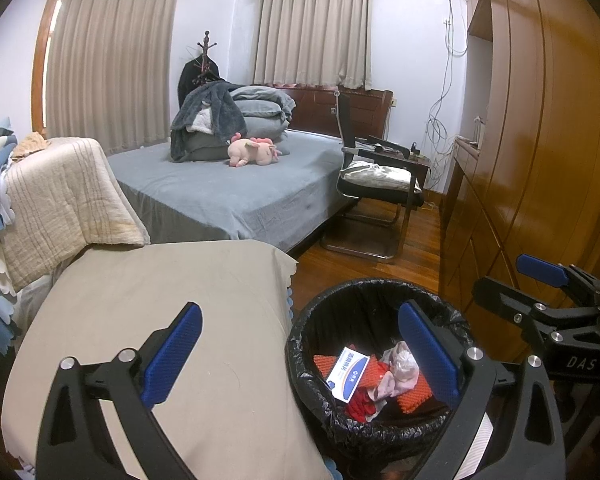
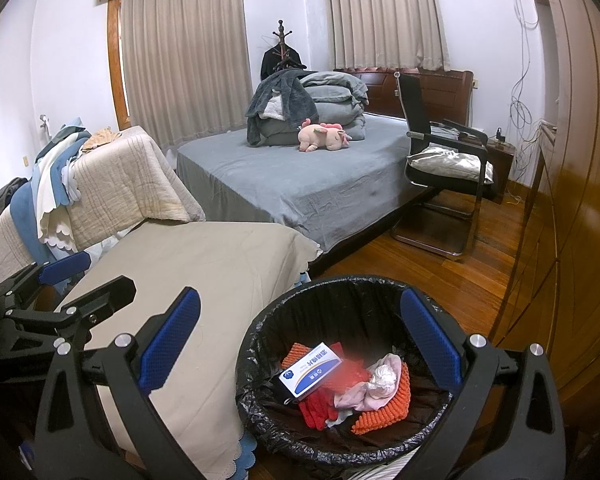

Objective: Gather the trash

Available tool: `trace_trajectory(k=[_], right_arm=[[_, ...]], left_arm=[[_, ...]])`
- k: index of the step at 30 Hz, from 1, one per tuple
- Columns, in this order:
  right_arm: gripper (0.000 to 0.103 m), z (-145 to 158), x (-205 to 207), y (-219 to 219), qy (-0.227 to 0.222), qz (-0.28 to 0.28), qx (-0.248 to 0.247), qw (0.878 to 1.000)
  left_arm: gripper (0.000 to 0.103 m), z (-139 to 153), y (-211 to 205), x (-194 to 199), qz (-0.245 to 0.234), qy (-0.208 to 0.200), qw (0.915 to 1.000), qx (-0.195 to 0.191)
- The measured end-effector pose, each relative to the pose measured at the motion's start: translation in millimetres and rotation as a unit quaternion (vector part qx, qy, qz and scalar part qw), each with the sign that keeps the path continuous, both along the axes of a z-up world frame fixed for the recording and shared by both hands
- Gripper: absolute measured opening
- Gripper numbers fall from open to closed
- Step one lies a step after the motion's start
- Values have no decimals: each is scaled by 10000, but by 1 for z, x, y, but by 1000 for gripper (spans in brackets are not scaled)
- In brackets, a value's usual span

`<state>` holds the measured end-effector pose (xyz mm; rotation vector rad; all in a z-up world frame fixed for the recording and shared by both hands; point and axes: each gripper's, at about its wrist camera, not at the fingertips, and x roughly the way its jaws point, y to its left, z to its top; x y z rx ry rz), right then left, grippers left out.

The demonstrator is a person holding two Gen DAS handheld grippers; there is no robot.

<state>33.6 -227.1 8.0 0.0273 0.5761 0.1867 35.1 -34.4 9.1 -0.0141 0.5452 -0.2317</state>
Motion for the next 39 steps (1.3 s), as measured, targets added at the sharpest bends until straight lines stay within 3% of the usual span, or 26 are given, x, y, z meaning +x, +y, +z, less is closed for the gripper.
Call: trace_trajectory(k=[39], right_arm=[[97,1,1,-1,17,6,2,10000]], left_arm=[[97,0,4,-4,10,62,10000,-6]])
